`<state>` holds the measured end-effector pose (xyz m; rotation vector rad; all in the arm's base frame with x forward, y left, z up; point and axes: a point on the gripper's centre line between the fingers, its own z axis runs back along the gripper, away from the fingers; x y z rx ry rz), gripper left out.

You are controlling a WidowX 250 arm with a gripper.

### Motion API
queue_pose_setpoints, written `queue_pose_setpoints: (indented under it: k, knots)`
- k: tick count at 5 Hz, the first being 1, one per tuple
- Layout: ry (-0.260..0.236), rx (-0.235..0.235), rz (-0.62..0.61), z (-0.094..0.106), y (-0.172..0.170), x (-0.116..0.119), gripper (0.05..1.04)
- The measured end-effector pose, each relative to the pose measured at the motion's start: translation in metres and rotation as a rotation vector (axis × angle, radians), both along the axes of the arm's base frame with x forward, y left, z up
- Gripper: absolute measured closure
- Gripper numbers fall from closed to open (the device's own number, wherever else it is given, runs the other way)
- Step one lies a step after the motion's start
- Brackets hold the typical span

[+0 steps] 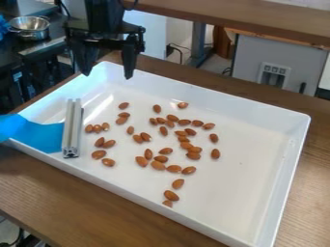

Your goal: Sweep into pile

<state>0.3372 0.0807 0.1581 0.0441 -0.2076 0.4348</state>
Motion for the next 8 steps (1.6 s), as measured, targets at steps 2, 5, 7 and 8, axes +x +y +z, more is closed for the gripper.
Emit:
queue_pose_setpoints:
  k: [2, 5, 7, 8]
  knots:
    - [0.028, 0.031, -0.012, -0.028, -0.007, 0.003, 0.083]
    - [0.084, 0.082, 0.018, -0.047, 0.011, -0.015, 0.083]
    - [-0.045, 0.043, -0.013, -0.056, 0.036, -0.027, 0.083]
    - [-0.086, 0.024, -0.004, -0.063, 0.043, -0.031, 0.083]
